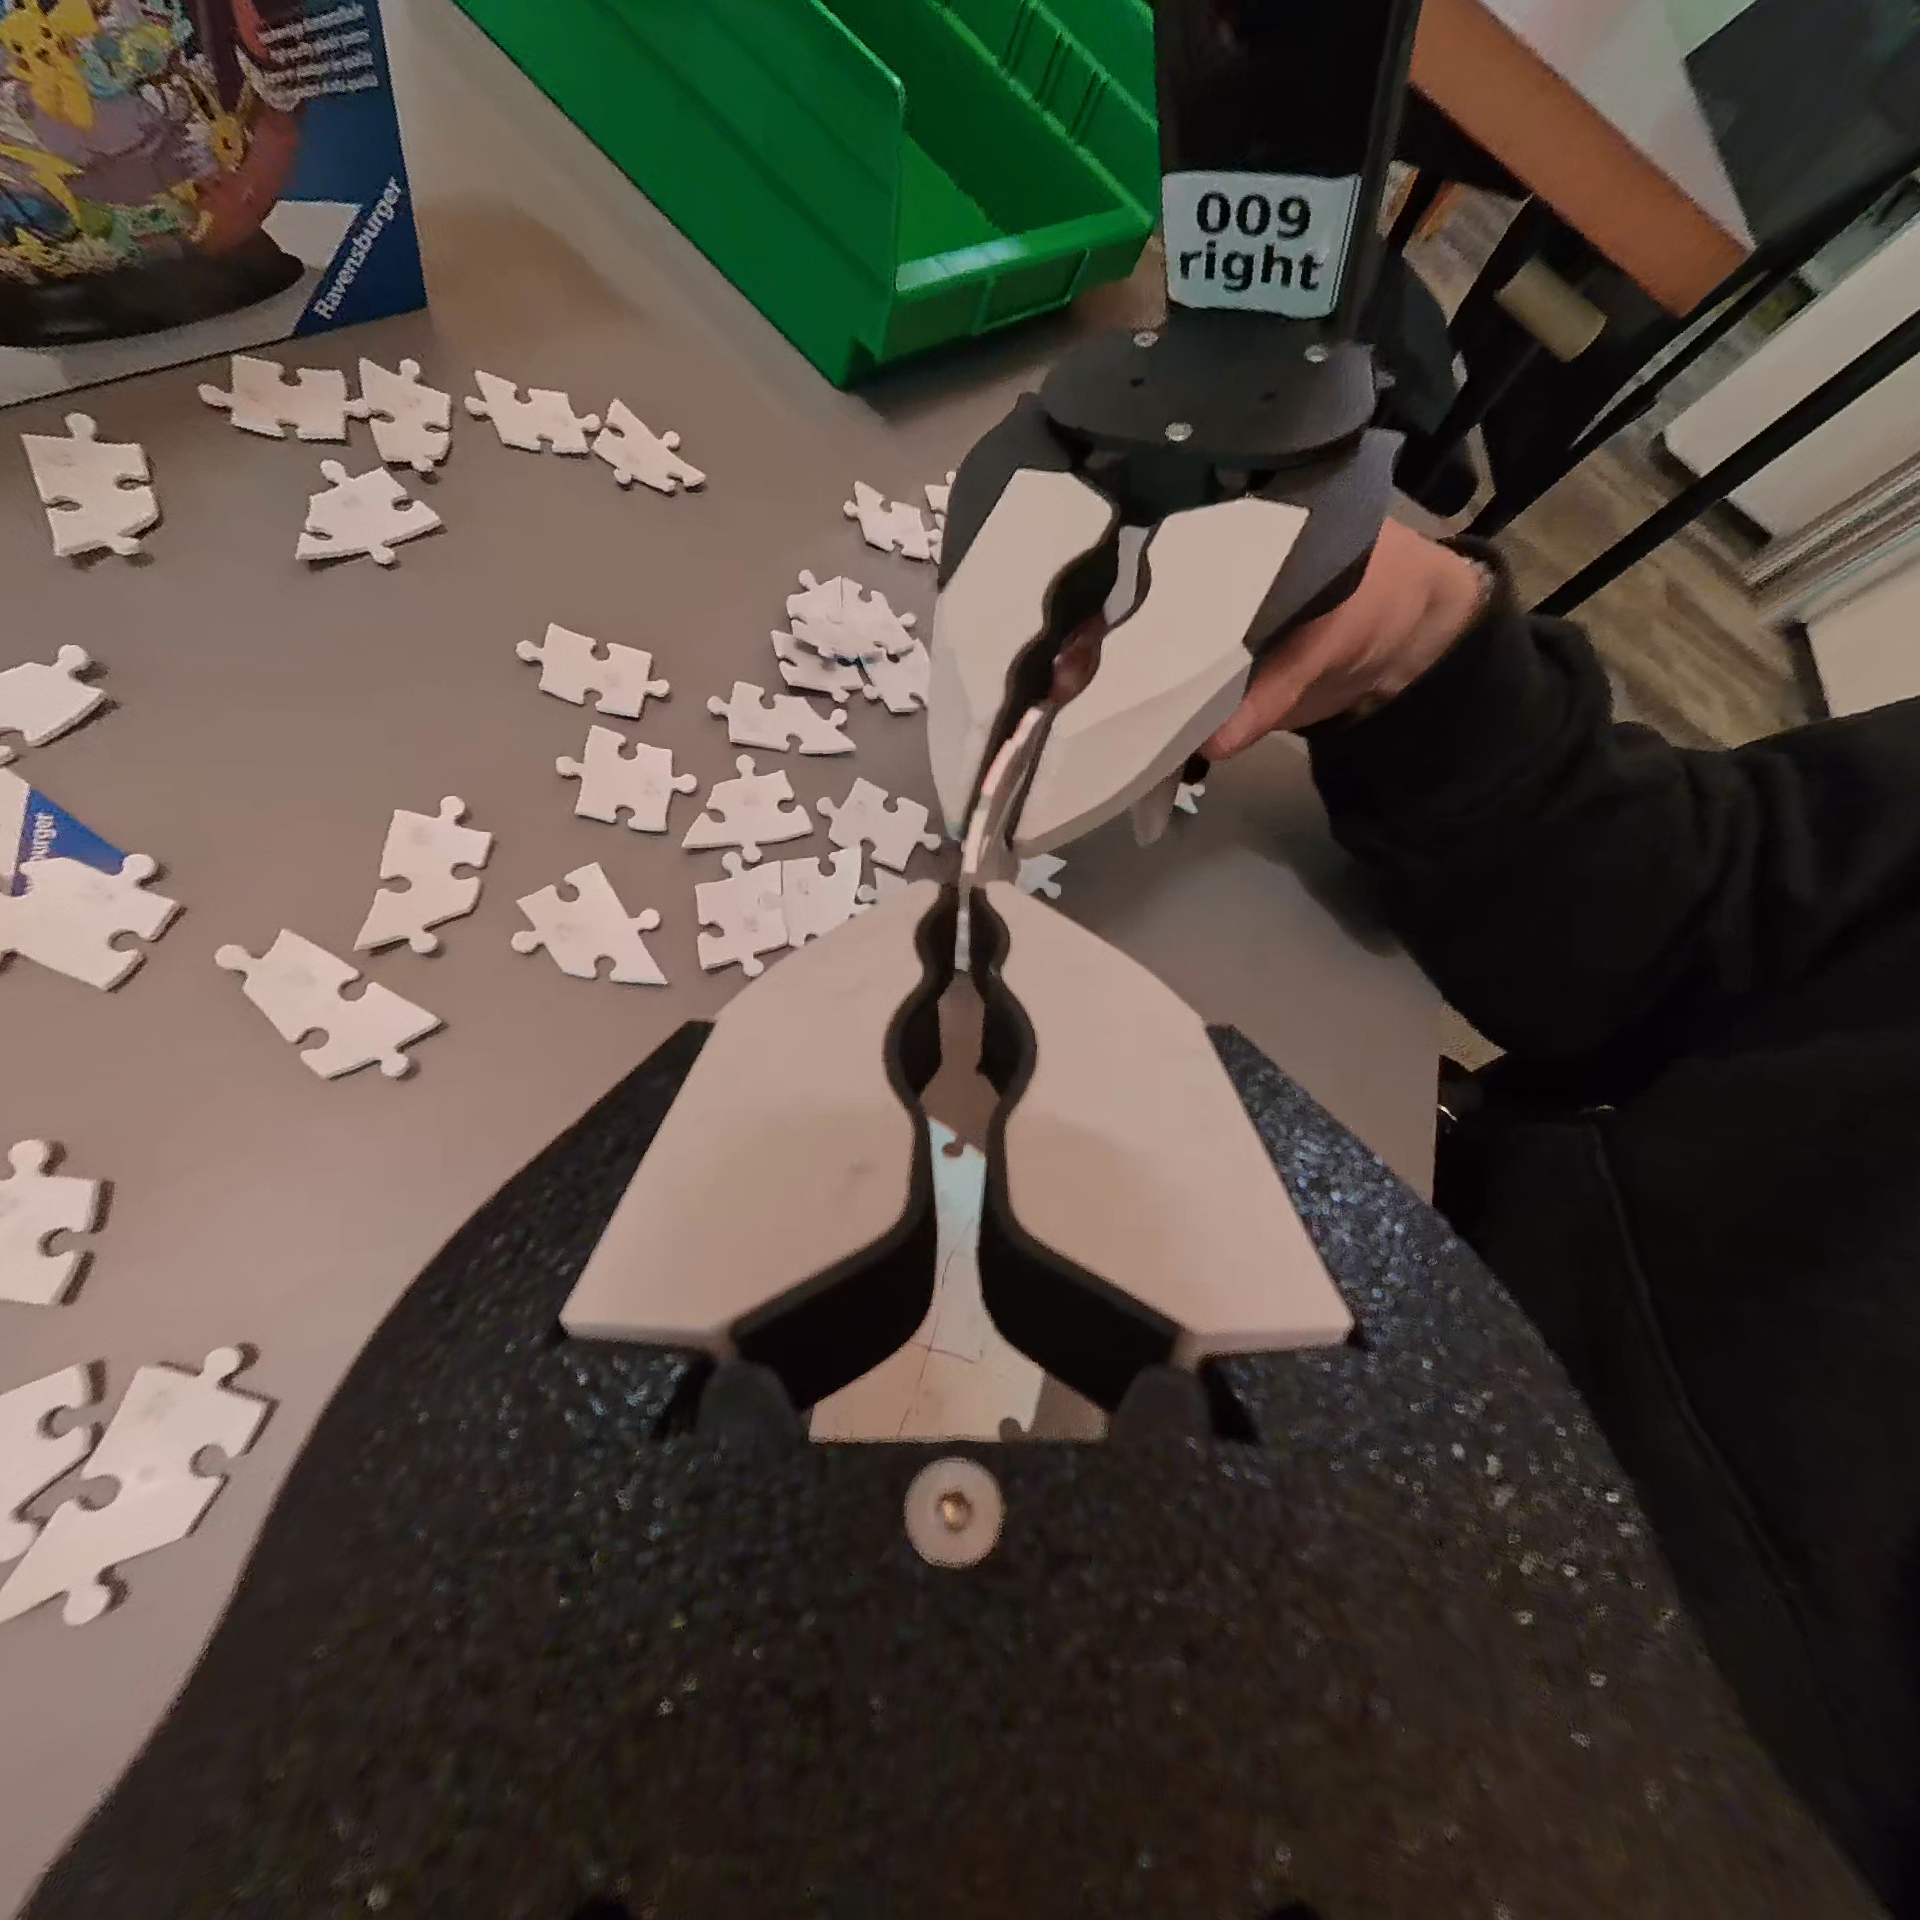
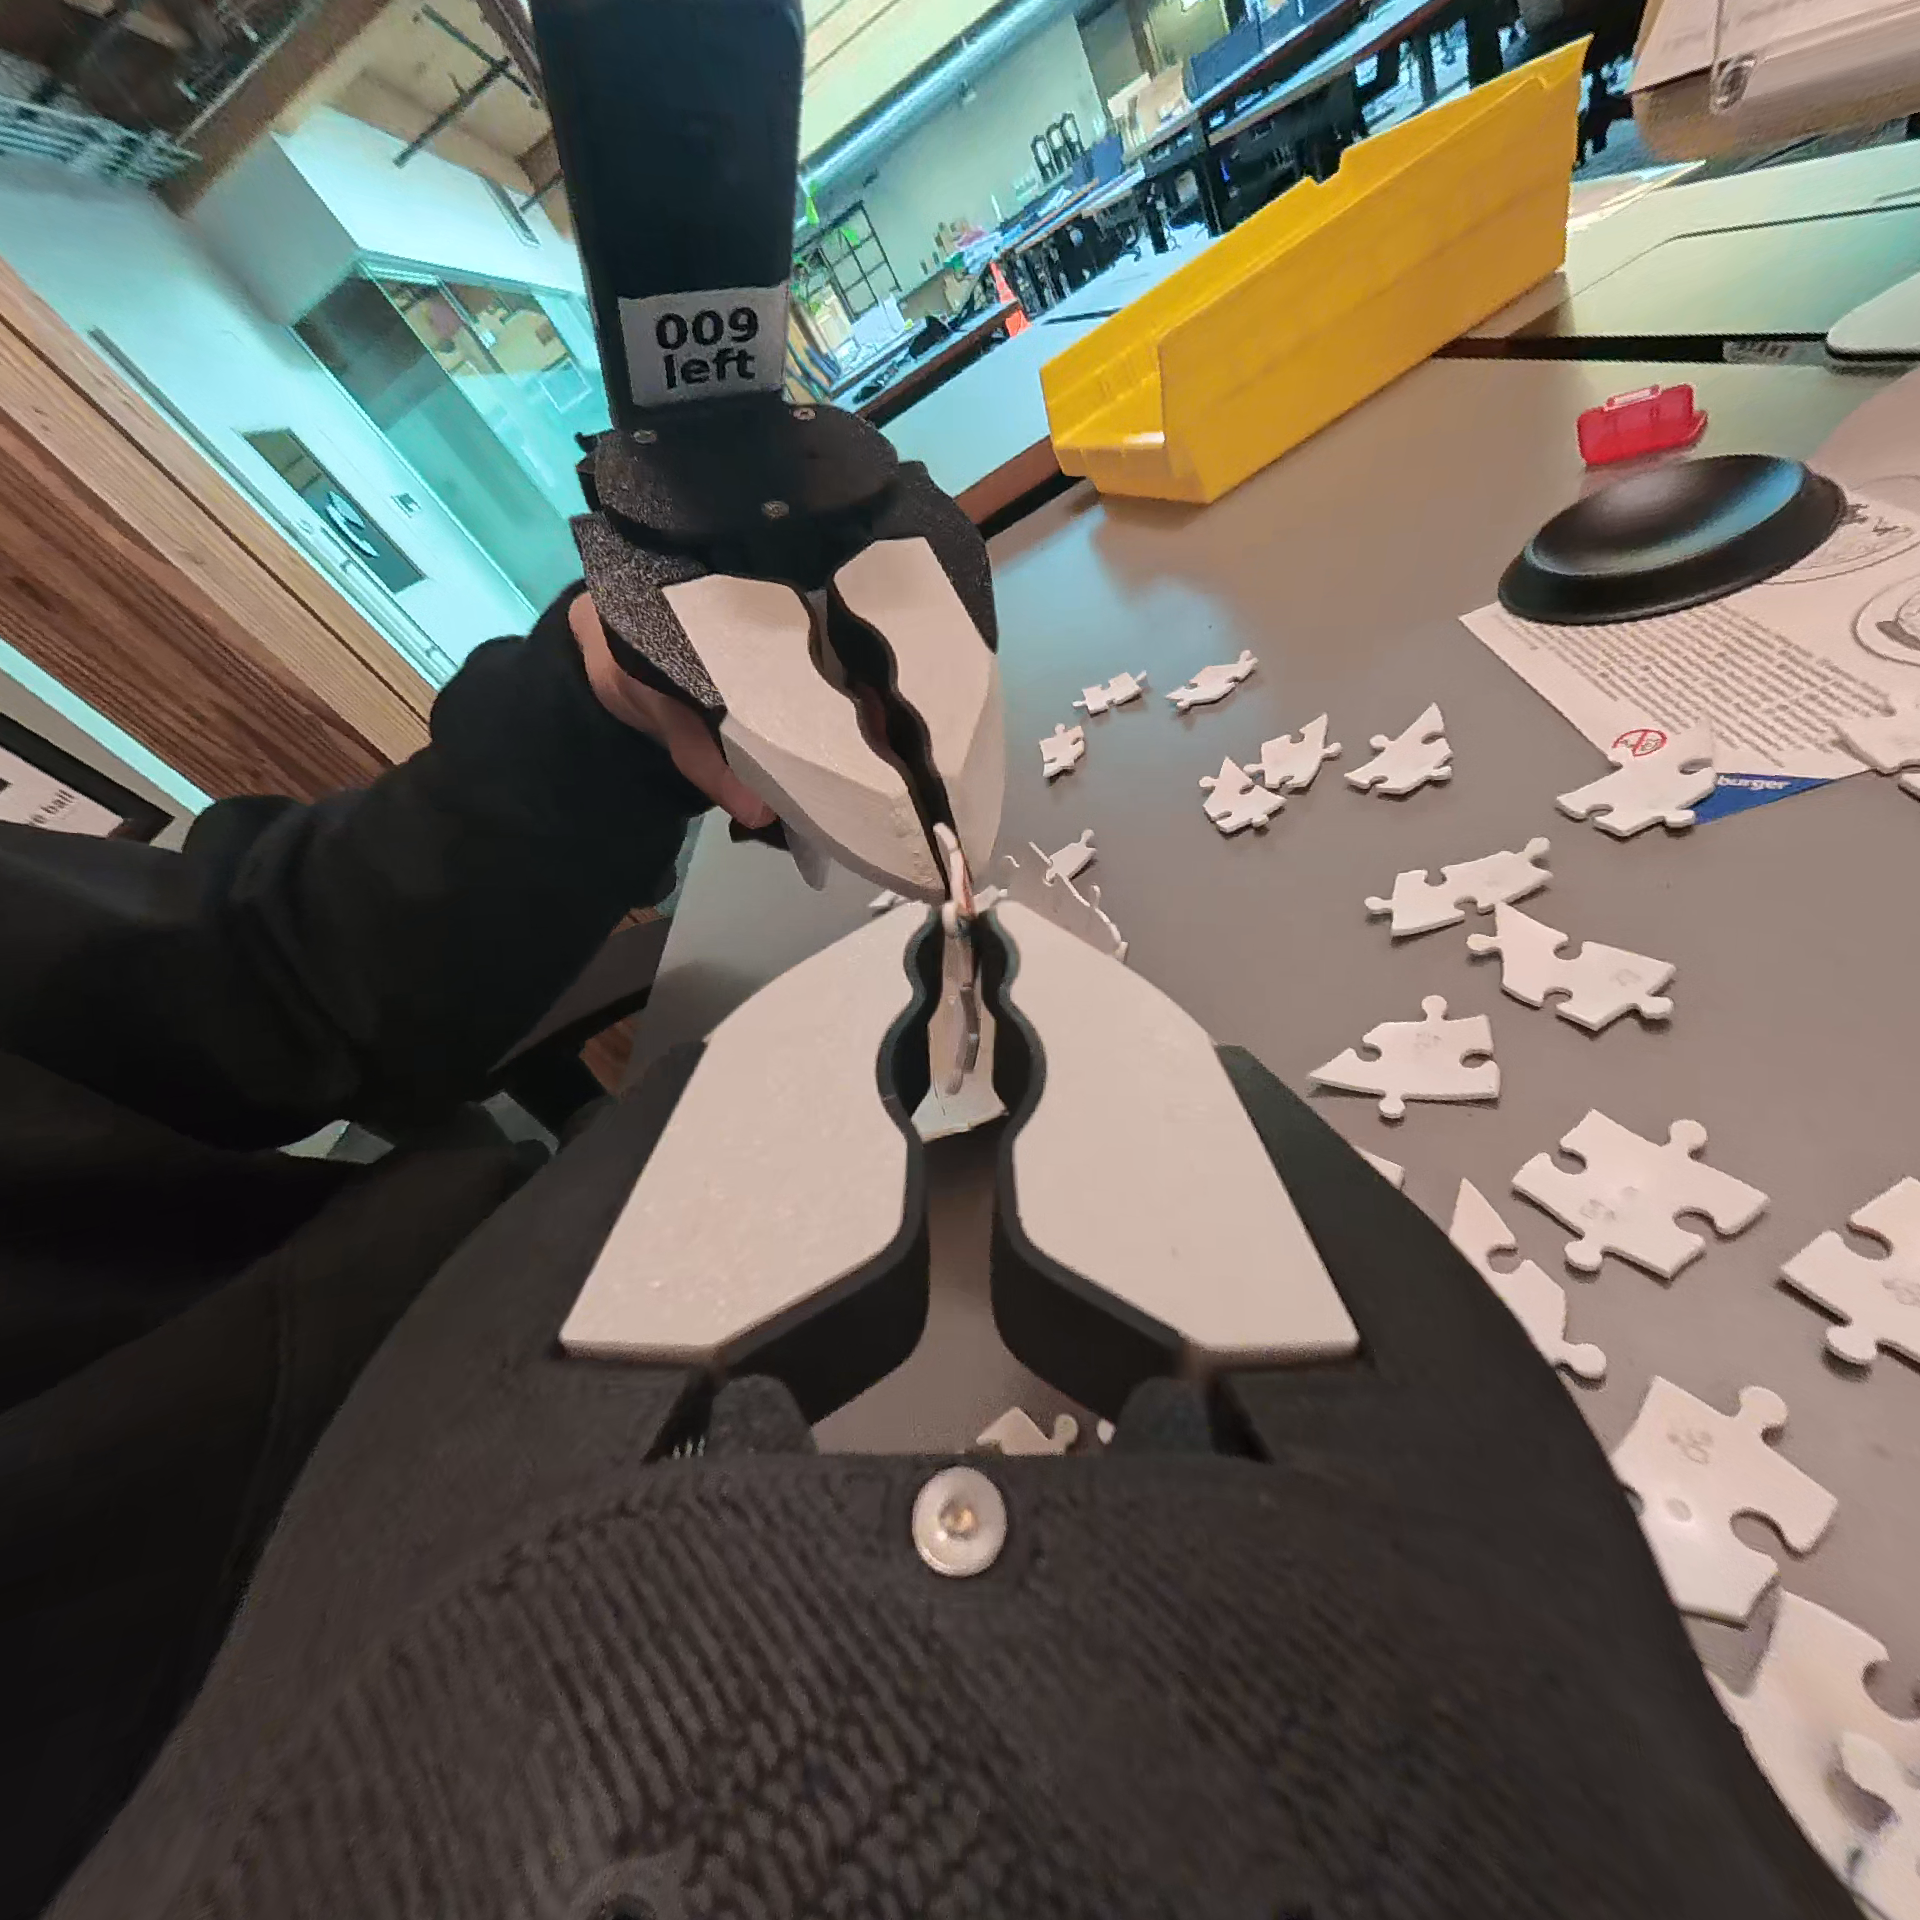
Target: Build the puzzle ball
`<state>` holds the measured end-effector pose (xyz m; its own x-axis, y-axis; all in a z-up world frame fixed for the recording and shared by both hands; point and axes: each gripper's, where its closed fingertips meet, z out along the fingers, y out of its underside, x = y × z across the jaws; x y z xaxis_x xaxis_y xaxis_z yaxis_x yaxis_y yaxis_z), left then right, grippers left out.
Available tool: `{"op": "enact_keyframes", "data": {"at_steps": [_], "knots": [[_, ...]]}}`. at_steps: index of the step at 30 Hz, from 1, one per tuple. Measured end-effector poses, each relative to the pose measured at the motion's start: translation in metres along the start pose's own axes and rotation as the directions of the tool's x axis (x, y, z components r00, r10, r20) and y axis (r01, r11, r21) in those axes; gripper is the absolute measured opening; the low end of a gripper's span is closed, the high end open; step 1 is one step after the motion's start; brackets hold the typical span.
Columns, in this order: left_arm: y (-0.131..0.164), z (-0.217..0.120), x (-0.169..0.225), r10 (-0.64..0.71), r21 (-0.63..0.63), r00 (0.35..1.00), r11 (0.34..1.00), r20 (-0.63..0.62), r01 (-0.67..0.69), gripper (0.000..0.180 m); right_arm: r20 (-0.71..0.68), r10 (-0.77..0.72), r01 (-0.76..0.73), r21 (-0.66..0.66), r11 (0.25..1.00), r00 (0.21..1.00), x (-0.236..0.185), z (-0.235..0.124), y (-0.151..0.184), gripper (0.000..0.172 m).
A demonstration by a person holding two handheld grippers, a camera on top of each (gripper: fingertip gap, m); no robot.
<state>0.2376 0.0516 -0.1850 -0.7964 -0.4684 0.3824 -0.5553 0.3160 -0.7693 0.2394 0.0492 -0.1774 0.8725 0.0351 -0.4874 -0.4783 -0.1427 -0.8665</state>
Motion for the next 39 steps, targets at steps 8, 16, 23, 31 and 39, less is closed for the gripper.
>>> {"op": "enact_keyframes", "data": {"at_steps": [8,16,23,31,39], "knots": [[0.014,-0.007,-0.022,0.133,-0.111,0.987,0.986,0.092,-0.122,0.01,-0.12,0.043,-0.061,-0.149,0.987,0.992,0.015,0.007,0.023,0.003],[0.04,-0.013,-0.055,0.262,-0.363,0.959,0.888,-0.105,-0.282,0.021,-0.178,0.106,-0.144,-0.222,0.964,0.978,0.018,0.011,0.037,0.003],[0.043,0.003,-0.043,0.149,-0.389,0.902,0.865,-0.405,-0.317,0.023,-0.211,0.092,-0.145,-0.251,0.957,0.973,0.019,0.014,0.041,0.003],[0.053,0.012,-0.037,0.131,-0.42,0.844,0.821,-0.521,-0.386,0.019,-0.278,0.061,-0.137,-0.264,0.955,0.959,0.026,0.01,0.04,0.003],[0.068,0.008,-0.038,0.16,-0.404,0.836,0.818,-0.526,-0.41,0.005,-0.322,0.024,-0.127,-0.303,0.945,0.947,0.03,0.022,0.045,0.003]]}}
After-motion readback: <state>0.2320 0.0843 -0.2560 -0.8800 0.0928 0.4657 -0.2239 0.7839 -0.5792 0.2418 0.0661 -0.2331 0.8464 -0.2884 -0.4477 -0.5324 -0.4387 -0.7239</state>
